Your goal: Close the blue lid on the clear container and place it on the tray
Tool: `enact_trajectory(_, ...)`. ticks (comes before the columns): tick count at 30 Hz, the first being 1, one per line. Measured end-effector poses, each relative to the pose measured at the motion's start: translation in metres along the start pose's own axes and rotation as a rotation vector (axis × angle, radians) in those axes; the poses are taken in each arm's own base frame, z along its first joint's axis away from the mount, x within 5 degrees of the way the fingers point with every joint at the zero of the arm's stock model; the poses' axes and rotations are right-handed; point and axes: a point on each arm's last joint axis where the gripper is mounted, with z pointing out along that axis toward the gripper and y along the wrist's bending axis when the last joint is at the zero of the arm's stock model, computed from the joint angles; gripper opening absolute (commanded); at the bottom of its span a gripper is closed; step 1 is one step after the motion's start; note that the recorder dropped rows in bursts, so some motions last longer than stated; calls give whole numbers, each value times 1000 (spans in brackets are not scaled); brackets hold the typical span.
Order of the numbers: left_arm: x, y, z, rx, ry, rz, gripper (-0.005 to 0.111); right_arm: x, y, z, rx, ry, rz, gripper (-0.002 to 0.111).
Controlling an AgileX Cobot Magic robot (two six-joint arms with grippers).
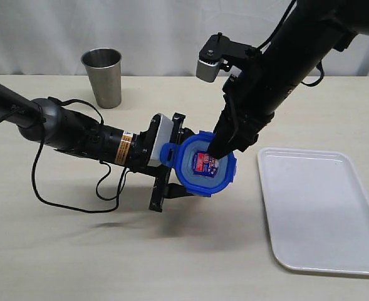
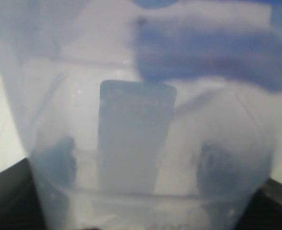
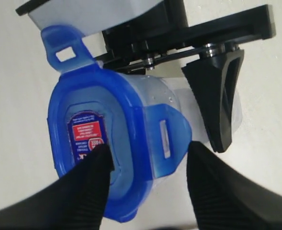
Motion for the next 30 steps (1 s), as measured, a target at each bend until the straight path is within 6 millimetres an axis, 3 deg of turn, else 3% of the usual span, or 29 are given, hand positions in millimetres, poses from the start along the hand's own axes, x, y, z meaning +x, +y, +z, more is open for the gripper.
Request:
enact_trajectory(7, 1, 0, 0, -2, 7, 6, 0, 3, 1, 4, -9, 7, 32, 28)
enact_trajectory(16, 3, 3, -2, -12, 43, 14, 0, 10, -5, 13, -6, 86, 34, 29)
enact_trajectory(21, 5, 4, -2, -22, 53, -6, 0, 6, -8, 5, 26, 99, 58, 29)
enact_trajectory(30, 9, 10, -5, -90, 86, -200, 0, 4, -27, -14, 309, 81, 228, 29)
